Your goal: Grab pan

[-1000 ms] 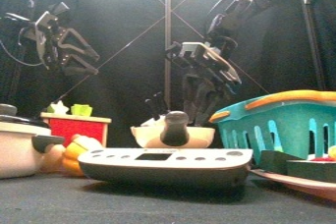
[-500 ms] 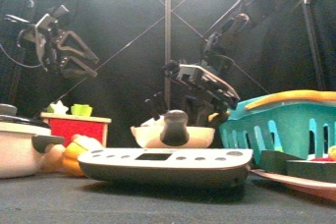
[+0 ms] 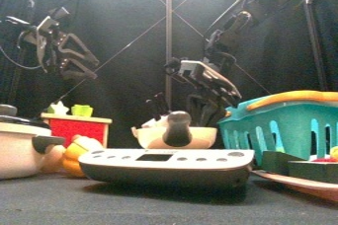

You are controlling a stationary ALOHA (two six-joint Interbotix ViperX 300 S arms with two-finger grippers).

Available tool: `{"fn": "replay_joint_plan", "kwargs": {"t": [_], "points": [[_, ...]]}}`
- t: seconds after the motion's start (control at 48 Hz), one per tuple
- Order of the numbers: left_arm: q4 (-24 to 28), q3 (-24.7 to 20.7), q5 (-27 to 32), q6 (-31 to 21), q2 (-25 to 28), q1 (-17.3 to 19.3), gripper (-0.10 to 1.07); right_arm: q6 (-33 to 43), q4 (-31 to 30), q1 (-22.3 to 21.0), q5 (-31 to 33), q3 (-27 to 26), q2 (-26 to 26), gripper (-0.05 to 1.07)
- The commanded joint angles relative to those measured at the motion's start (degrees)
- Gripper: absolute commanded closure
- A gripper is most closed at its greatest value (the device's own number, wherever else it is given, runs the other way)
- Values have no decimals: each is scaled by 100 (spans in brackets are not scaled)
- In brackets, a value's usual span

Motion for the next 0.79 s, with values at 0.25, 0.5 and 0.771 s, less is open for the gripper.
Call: {"fn": "replay_joint_plan", "kwargs": {"t": [0.25,0.5,0.771], "points": [[-70,-62,-26,0,9,9,8,18,79,-97,-9,26,-633,58],[-70,-53,-18,0,9,18,8,9,79,-167,-26,18,-633,58],[-70,-53,-18,0,9,9,8,-9,70,-255,-44,-26,-703,58]]}}
